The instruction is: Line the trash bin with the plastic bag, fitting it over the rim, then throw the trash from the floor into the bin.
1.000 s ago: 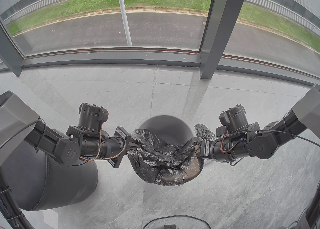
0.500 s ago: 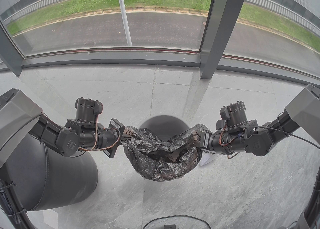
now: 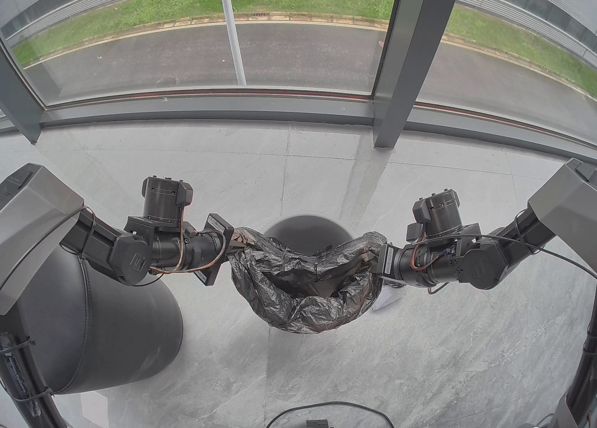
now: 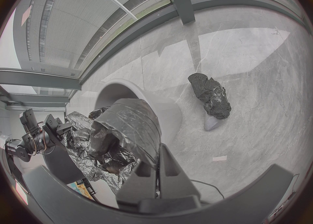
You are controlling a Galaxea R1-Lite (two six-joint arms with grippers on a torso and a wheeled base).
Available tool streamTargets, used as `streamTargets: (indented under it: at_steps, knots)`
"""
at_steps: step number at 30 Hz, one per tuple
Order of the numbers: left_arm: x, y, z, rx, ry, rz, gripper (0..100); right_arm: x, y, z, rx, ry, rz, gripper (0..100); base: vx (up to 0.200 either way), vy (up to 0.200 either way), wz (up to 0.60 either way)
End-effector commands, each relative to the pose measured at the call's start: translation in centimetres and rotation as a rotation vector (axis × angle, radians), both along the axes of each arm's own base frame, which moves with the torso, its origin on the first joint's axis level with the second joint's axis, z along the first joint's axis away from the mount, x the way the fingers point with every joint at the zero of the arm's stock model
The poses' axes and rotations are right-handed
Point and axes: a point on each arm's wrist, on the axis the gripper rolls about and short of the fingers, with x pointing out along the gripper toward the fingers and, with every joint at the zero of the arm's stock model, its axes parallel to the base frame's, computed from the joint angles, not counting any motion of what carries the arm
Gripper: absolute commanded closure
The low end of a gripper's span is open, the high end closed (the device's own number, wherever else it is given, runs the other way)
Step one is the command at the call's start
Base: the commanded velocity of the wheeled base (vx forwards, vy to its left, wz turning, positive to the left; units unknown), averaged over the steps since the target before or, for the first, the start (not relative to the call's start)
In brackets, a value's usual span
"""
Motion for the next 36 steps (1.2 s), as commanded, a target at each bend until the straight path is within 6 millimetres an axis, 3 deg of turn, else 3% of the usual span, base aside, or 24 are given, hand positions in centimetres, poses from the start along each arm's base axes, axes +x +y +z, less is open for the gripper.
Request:
streamTargets:
  at_steps: [1,18,19,28,33,36]
  knots:
    - [0.5,0.0,-0.9,0.008,0.017,0.003,100,0.2,-0.1,-0.3,-0.007,0.004,0.0,100,0.0,0.0,0.0]
    - [1.2,0.1,-1.7,0.016,0.023,0.005,100,0.6,-0.1,-0.7,-0.046,-0.059,-0.028,100,0.0,0.0,0.0]
    - [1.1,0.1,-1.7,0.016,0.024,0.005,100,0.7,-0.1,-0.8,-0.047,-0.057,-0.028,0,0.0,0.0,0.0]
    - [1.1,0.1,-1.6,0.016,0.02,0.004,100,0.5,-0.1,-0.3,-0.039,-0.074,-0.029,0,0.0,0.0,0.0]
    - [1.0,-0.1,-1.5,0.014,0.016,-0.004,100,0.2,-0.6,2.3,-0.017,-0.141,-0.033,0,0.0,0.0,0.0]
    - [1.0,-0.1,-1.4,0.014,0.015,-0.004,100,0.6,-0.5,4.8,-0.026,-0.249,0.008,0,0.0,0.0,0.0]
